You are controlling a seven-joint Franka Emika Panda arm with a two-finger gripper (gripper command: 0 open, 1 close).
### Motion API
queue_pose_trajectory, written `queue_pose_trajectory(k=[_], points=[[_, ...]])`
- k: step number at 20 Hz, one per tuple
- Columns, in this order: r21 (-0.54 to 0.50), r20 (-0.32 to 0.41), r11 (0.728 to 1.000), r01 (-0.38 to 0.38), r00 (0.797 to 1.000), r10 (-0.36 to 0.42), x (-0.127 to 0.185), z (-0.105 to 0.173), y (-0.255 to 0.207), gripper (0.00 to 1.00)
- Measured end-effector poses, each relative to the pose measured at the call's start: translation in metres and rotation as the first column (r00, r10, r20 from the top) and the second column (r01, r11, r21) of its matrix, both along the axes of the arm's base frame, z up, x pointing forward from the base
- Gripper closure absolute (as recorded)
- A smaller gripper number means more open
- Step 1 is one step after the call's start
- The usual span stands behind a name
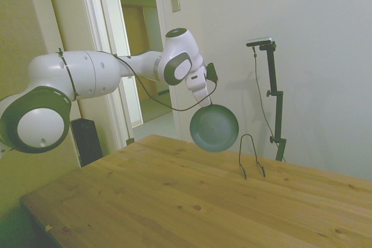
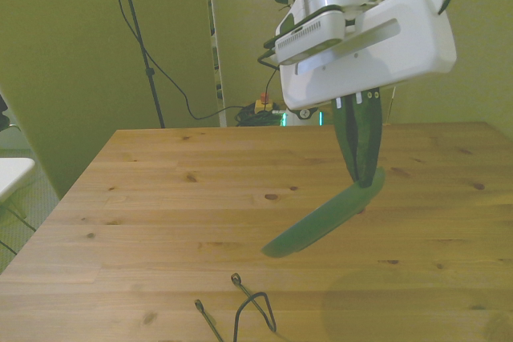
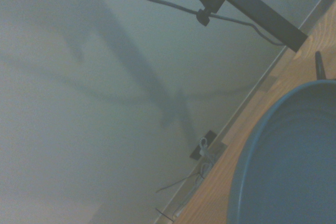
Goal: Load the plate
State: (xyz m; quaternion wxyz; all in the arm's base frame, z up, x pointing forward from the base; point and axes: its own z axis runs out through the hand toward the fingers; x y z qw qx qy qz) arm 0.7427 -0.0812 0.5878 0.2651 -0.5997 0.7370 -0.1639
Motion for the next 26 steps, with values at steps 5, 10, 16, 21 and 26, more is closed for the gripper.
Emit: queue_pose_trajectory(k=[5, 10, 16, 21, 26], points=[[0.043, 0.026, 0.998, 0.036, 0.999, -0.037, 0.006, 0.001, -0.026, 1.0], [0.084, 0.056, 0.994, 0.075, 0.995, -0.08, 0.017, -0.006, -0.055, 1.0], [0.12, 0.083, 0.987, 0.106, 0.99, -0.116, 0.028, -0.013, -0.078, 1.0], [0.14, 0.088, 0.981, 0.132, 0.986, -0.145, 0.035, -0.02, -0.091, 1.0], [0.156, 0.088, 0.978, 0.139, 0.984, -0.154, 0.04, -0.03, -0.103, 1.0]])
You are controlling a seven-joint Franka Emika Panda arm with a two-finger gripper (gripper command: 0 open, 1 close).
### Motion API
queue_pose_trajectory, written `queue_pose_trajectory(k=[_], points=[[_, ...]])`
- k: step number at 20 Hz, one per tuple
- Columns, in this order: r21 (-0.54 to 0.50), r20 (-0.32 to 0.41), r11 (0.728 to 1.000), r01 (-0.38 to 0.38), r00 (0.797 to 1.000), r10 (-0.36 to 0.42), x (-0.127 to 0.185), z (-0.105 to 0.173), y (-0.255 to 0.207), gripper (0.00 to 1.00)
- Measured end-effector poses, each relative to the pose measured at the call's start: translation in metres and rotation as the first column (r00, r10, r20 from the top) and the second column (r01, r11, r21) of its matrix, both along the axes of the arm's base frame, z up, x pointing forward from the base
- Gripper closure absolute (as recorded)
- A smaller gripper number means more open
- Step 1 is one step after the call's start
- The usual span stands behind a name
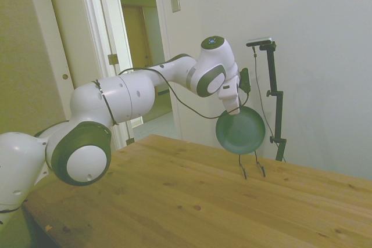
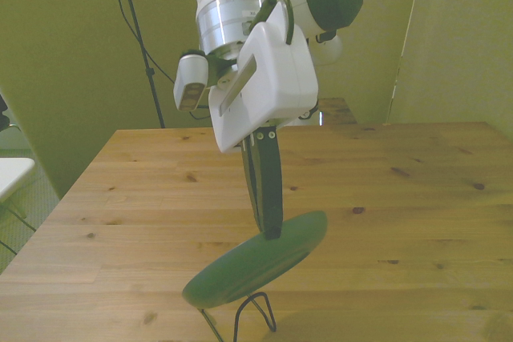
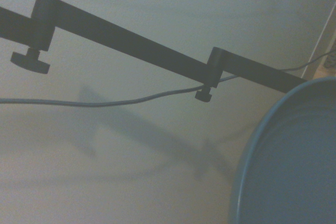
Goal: Load the plate
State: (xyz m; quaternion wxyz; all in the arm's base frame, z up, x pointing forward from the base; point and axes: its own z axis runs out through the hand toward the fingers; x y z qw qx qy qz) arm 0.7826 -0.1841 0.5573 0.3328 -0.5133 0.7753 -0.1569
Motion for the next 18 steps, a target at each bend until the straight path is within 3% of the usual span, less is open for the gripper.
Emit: queue_pose_trajectory(k=[9, 18], points=[[0.006, -0.007, 1.0, -0.011, 1.0, 0.011, 0.005, -0.006, -0.004, 1.0], [0.024, -0.013, 1.0, 0.017, 1.0, -0.017, 0.001, -0.018, -0.037, 1.0]])
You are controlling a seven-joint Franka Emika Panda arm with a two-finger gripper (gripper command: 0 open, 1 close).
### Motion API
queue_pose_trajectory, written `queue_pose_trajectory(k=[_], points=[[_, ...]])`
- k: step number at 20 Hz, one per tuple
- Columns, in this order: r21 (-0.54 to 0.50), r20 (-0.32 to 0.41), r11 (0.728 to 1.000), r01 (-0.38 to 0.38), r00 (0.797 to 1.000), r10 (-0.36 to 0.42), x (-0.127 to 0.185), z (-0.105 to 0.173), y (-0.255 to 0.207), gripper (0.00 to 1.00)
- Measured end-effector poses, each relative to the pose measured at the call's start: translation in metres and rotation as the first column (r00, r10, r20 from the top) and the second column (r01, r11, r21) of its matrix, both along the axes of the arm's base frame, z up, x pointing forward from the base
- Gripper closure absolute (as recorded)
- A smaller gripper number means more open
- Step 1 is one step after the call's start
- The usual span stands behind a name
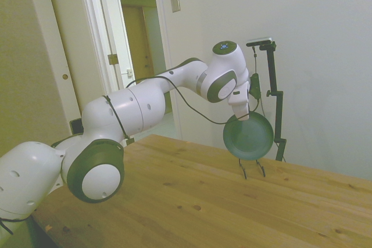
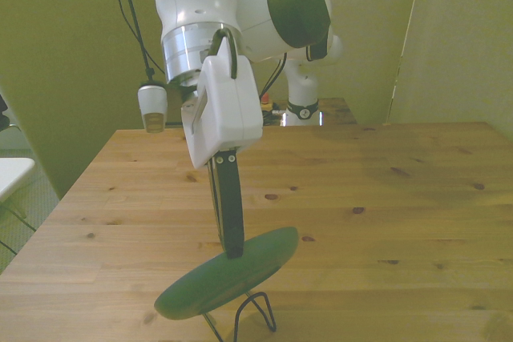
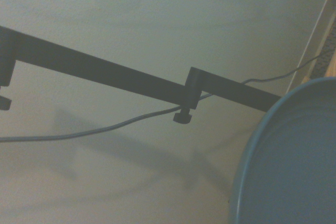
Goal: Load the plate
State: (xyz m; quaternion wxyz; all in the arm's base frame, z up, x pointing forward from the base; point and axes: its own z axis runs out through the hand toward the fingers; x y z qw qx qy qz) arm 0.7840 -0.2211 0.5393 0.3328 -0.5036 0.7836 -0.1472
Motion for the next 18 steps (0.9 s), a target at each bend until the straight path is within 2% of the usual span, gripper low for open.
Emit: queue_pose_trajectory(k=[9, 18], points=[[0.017, -0.012, 1.0, 0.012, 1.0, -0.012, 0.001, -0.019, -0.015, 1.0], [0.022, -0.011, 1.0, 0.007, 1.0, -0.007, 0.002, -0.024, -0.017, 1.0]])
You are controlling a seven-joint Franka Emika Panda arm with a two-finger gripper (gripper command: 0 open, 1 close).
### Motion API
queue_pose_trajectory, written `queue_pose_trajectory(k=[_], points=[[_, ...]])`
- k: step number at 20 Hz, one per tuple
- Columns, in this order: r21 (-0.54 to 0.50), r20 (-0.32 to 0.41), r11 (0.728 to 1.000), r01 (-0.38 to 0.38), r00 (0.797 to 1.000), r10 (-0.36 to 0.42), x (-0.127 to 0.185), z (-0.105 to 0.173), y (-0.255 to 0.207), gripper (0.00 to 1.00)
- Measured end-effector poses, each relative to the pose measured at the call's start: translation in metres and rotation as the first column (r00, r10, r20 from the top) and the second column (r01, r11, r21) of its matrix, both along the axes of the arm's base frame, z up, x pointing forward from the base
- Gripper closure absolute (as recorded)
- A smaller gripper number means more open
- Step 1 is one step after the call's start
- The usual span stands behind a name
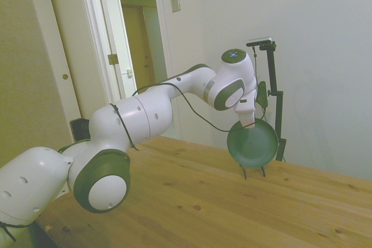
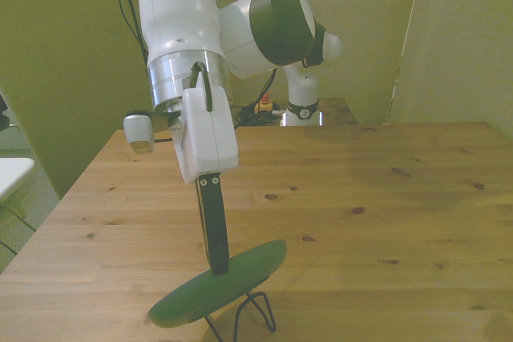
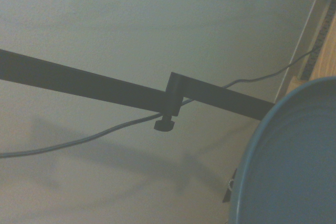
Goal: Load the plate
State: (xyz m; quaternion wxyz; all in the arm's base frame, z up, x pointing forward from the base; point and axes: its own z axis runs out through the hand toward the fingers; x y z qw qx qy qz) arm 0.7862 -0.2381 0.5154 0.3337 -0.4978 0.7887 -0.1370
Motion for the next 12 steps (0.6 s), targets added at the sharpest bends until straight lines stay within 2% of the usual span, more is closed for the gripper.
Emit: queue_pose_trajectory(k=[6, 12], points=[[0.01, 0.008, 1.0, -0.002, 1.0, 0.002, 0.0, 0.0, 0.0, 1.0], [0.057, 0.086, 0.998, -0.04, 0.996, 0.035, -0.005, 0.017, -0.011, 1.0]])
